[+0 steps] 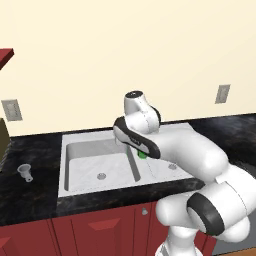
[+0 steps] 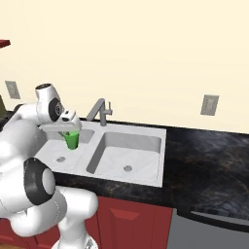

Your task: Move any existing items from the left basin to the right basin for drying. Then move the measuring cup from the counter to the left basin of the sink for washing.

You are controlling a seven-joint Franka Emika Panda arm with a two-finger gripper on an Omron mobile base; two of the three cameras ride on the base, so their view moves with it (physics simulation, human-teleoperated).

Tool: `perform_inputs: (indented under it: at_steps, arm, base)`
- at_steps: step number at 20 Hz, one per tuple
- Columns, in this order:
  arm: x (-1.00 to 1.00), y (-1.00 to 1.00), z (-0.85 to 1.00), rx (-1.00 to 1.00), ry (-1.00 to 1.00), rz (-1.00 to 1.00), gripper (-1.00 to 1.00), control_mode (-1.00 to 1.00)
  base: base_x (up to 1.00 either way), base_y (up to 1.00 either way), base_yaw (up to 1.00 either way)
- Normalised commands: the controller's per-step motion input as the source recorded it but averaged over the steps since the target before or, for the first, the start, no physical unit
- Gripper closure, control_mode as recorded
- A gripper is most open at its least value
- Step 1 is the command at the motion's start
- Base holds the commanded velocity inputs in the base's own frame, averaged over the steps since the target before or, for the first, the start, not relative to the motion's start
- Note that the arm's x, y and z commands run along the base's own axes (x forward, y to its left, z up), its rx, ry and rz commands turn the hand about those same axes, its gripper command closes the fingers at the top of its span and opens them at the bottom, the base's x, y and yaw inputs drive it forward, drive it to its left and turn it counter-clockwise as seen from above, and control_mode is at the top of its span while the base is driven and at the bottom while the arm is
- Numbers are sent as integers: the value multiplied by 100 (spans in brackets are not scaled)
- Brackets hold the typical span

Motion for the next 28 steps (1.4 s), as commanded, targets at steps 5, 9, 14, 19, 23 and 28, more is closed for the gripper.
perform_inputs:
  at_steps: [5, 9, 14, 19, 23, 28]
  arm:
    - [-20, -60, 2, 0, 0, 0, 100, -100]
    - [-18, -65, 0, 0, 0, 0, 100, -100]
    - [-13, -73, 0, 1, 0, 0, 100, -100]
    - [-2, -74, 0, 1, 0, 0, 100, -100]
    - [7, -55, -9, 0, 2, 1, 100, -100]
    - [26, -40, -21, 0, 3, 3, 100, -100]
  base:
    - [0, 0, 0]
    - [0, 0, 0]
    - [0, 0, 0]
    - [0, 0, 0]
    - [0, 0, 0]
    - [0, 0, 0]
